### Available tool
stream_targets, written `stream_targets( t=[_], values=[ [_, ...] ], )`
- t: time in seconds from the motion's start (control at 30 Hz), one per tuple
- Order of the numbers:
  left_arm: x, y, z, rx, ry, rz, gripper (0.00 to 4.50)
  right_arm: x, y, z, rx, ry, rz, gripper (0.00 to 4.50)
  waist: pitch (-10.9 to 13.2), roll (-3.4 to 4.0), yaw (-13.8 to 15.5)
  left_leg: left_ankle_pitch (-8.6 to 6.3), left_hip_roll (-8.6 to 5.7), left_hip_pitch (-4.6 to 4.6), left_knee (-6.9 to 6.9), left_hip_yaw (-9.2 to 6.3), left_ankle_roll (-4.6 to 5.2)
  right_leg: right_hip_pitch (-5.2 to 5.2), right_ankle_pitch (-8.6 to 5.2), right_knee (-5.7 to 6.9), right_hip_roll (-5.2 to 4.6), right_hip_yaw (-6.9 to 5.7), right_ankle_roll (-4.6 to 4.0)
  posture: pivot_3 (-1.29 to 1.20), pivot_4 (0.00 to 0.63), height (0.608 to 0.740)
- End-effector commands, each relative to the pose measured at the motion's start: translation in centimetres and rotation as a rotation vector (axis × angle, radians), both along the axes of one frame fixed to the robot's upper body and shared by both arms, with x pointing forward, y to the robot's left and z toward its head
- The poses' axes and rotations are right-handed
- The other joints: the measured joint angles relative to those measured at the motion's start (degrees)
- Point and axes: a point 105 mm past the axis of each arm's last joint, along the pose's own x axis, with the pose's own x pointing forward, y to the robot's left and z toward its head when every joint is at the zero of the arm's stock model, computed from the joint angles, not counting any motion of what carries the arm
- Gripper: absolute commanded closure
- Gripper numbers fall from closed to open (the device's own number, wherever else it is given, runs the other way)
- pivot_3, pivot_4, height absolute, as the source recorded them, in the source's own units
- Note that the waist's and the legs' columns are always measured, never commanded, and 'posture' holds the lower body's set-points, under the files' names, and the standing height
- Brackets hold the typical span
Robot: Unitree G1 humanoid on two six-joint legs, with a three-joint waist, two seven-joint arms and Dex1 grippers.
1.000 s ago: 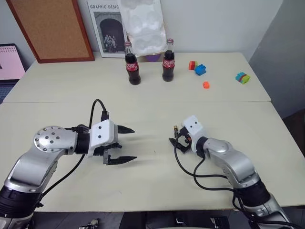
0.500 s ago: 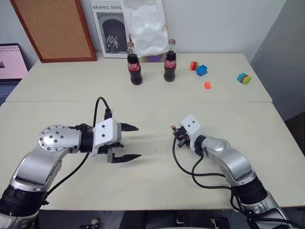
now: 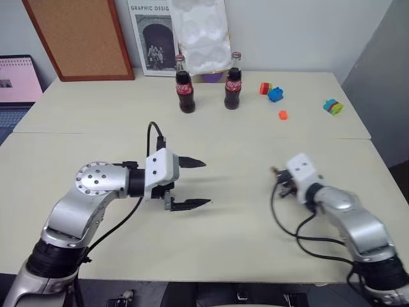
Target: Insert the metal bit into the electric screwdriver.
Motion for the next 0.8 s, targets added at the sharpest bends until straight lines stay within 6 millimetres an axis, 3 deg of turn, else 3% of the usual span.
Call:
stream_targets(
  t=[0.03,0.13,0.43,0.6,0.8],
  values=[
    [-0.1,-2.7,0.3,-0.029,-0.029,-0.075,0.00,0.2,-5.3,0.9,0.028,-0.044,-0.165,4.19,0.00,0.00,-0.25,0.00,0.00,0.02,0.00,0.03,0.00,0.00,0.00,0.01,0.05,-0.02,-0.01,0.00,0.150,0.740],
    [0.3,-4.8,-0.3,-0.022,-0.054,-0.113,0.00,0.9,-9.1,-0.1,0.069,-0.043,-0.284,4.19,0.00,0.00,-0.48,0.01,-0.03,0.05,0.00,0.07,0.00,0.05,0.02,0.08,0.09,-0.06,-0.03,0.00,0.150,0.740],
    [0.6,-6.6,-0.3,-0.016,-0.090,-0.157,0.00,1.7,-9.7,-0.4,0.201,-0.046,-0.296,4.19,-0.10,0.18,-1.08,0.02,0.01,0.06,-0.06,0.34,0.01,0.06,0.04,0.09,0.31,0.10,-0.08,0.00,0.150,0.740],
    [0.4,-6.7,-0.4,-0.016,-0.087,-0.159,0.00,1.0,-10.0,0.3,0.242,-0.060,-0.313,2.68,-0.11,0.20,-0.77,0.02,0.04,0.06,-0.03,0.33,0.01,0.06,0.04,0.09,0.21,0.12,-0.07,0.00,0.150,0.740],
    [0.5,-6.7,-0.1,-0.028,-0.090,-0.157,0.00,-0.1,-10.5,1.6,0.231,-0.085,-0.317,1.37,-0.11,0.21,-0.79,0.02,0.01,0.06,0.00,0.36,0.01,0.06,0.06,0.08,0.12,0.21,-0.01,0.00,0.150,0.740]
  ],
)
